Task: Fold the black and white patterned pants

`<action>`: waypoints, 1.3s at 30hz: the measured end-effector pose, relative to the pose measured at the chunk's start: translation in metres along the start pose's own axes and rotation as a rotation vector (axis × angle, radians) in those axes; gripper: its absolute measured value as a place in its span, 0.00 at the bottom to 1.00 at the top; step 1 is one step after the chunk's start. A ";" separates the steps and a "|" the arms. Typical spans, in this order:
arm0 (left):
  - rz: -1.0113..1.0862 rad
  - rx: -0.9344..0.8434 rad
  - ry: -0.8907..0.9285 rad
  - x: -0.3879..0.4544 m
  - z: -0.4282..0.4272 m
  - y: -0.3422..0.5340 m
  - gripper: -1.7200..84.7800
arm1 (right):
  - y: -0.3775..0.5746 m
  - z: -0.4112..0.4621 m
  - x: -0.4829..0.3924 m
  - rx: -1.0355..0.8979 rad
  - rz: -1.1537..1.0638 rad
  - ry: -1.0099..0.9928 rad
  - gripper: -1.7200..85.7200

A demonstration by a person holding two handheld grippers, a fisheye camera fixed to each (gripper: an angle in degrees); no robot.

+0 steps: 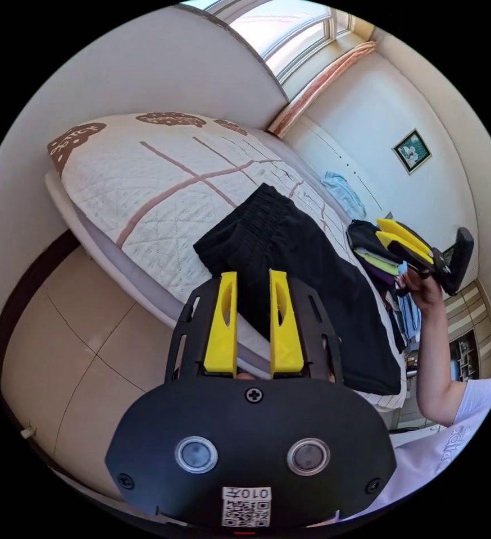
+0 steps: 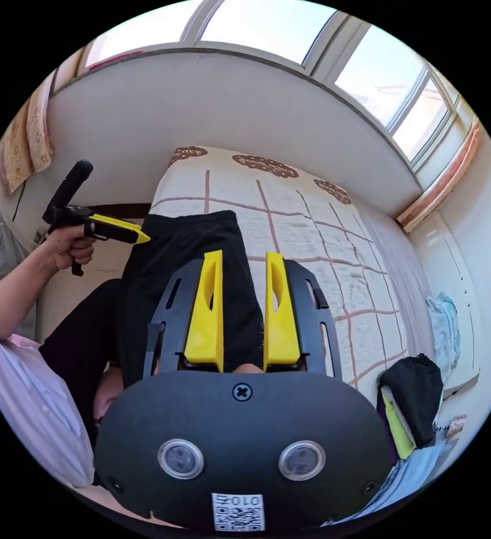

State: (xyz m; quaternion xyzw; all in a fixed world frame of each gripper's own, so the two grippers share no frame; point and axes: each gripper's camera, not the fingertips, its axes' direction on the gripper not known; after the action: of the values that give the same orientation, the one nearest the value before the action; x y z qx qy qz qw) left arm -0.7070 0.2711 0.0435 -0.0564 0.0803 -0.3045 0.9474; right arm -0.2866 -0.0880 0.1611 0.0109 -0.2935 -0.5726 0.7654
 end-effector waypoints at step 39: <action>0.762 -0.184 -0.036 0.302 0.112 0.051 0.03 | 0.366 -0.109 -0.027 -0.012 0.756 0.102 0.12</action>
State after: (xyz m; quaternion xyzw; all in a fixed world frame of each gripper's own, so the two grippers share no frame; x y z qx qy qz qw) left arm -0.4148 0.1417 0.1100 -0.1126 0.1058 0.0786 0.9849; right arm 0.0774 0.0271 0.1874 -0.0742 -0.2351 -0.2503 0.9362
